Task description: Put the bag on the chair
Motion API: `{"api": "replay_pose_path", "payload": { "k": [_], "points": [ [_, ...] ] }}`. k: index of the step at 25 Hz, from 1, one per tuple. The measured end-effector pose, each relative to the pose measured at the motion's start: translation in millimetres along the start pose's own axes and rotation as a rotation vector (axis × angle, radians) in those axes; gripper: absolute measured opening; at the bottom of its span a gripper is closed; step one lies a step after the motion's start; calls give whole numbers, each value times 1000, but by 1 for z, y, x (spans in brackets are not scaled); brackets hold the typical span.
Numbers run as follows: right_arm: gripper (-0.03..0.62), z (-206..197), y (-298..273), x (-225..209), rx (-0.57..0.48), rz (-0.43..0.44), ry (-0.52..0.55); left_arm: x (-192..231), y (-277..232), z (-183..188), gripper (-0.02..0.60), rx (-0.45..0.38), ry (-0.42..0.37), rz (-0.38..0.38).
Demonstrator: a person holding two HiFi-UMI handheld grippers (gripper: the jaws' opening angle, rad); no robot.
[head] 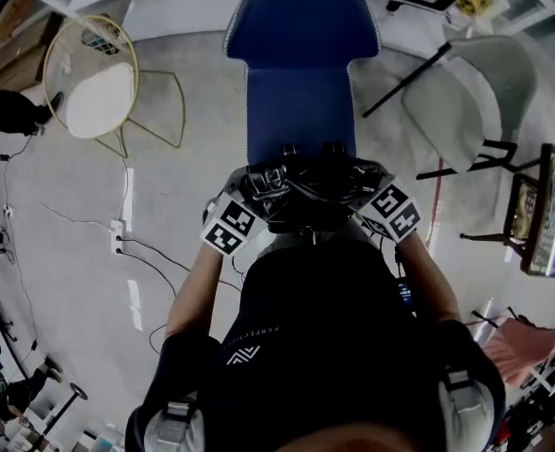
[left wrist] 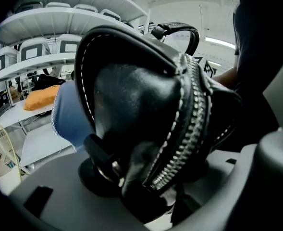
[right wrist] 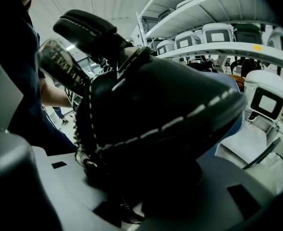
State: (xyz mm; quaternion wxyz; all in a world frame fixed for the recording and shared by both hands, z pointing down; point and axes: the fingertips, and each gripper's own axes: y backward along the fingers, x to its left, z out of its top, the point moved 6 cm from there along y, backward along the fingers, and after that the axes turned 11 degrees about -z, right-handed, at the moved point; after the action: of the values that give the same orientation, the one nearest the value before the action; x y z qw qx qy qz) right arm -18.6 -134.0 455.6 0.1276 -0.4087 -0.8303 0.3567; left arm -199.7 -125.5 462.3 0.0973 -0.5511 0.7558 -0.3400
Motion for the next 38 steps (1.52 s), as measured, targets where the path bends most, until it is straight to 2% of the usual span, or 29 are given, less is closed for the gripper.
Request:
{"api": "replay_pose_path", "payload": {
  "k": [27,38],
  "points": [
    [224,-1,-91,-124,83,112,-29,111,-83,13,305,61,131,22],
    [224,-11,-135,-157,122,144,-47,152,-113,-1,310,84,180,13]
  ]
}}
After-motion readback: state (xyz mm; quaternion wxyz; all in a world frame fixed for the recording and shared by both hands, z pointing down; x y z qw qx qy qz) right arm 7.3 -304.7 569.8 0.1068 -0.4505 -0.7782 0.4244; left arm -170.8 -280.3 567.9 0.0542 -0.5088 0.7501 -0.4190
